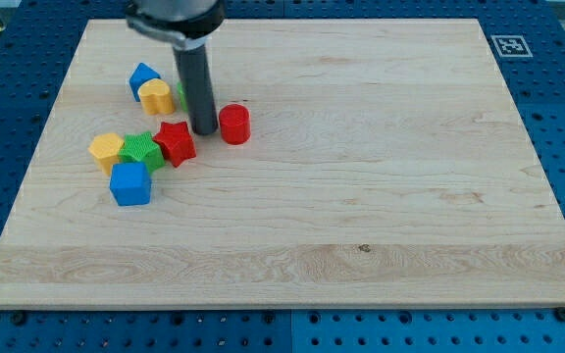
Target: Separate the yellow heart from yellow hexagon
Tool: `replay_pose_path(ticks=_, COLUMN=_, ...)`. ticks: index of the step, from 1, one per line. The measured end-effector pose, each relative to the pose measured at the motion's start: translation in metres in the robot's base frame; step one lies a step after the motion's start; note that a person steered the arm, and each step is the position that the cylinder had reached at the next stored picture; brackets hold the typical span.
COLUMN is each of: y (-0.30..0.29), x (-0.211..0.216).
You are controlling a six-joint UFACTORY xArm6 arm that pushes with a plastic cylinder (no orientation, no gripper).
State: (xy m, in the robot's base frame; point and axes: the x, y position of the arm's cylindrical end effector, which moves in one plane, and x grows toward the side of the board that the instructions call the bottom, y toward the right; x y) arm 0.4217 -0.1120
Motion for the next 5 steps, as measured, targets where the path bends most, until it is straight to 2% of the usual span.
replay_pose_path(ticks=4, y=-0.097, x=-0.052)
replay_pose_path(ticks=5, y=-0.039, x=-0.049)
